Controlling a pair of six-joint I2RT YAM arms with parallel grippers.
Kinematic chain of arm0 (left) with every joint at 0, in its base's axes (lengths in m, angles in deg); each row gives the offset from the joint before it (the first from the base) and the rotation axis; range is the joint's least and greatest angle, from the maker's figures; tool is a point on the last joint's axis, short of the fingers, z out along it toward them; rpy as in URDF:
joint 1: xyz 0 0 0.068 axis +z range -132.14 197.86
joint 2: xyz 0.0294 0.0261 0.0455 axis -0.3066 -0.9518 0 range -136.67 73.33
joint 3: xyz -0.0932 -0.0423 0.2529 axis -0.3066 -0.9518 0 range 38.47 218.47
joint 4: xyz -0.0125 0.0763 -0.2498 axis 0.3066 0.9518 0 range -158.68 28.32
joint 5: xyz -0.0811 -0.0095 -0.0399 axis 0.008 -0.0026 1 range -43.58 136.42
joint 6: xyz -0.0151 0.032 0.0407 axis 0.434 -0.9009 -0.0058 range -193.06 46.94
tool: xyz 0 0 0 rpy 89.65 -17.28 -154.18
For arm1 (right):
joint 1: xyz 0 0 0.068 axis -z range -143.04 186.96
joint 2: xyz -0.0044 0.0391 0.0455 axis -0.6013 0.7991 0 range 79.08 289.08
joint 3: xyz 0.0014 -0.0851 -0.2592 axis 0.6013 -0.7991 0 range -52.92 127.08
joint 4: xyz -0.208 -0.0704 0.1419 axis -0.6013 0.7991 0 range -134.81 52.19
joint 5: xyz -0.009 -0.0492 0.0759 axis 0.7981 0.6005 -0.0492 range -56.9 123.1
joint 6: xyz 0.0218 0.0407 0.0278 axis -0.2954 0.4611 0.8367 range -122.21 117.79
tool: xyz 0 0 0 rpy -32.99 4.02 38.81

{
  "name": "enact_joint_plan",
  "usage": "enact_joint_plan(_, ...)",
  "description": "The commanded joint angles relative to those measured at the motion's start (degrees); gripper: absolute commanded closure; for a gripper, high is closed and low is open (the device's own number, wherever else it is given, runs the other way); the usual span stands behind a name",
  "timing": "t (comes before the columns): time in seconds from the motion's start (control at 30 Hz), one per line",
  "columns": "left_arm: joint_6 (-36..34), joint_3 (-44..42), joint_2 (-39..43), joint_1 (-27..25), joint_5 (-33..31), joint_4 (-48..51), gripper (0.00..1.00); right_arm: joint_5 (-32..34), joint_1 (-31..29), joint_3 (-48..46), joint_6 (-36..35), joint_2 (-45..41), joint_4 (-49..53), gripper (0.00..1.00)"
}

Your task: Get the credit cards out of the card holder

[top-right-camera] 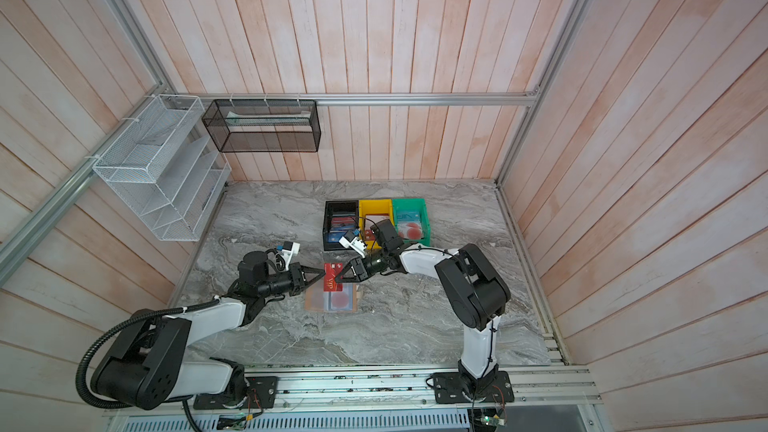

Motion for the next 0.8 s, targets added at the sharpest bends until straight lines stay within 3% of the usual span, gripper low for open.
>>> enact_joint_plan(0.0, 0.54, -0.27, -0.54, -0.24, 0.57, -3.65, 1.0, -2.26, 0.03, 0.56, 0.89, 1.07, -2.47, 0.63)
enact_joint_plan(0.5, 1.68, -0.57, -0.1, -0.23, -0.4, -4.67, 1.0, -4.63, -0.18, -0.76, 1.41, 0.89, -3.56, 0.77)
enact_joint_plan(0.77, 1.1, -1.85, 1.3, -0.41, 0.11, -3.08, 1.0, -4.54, 0.17, 2.09, -2.49, 0.98, 2.3, 0.88)
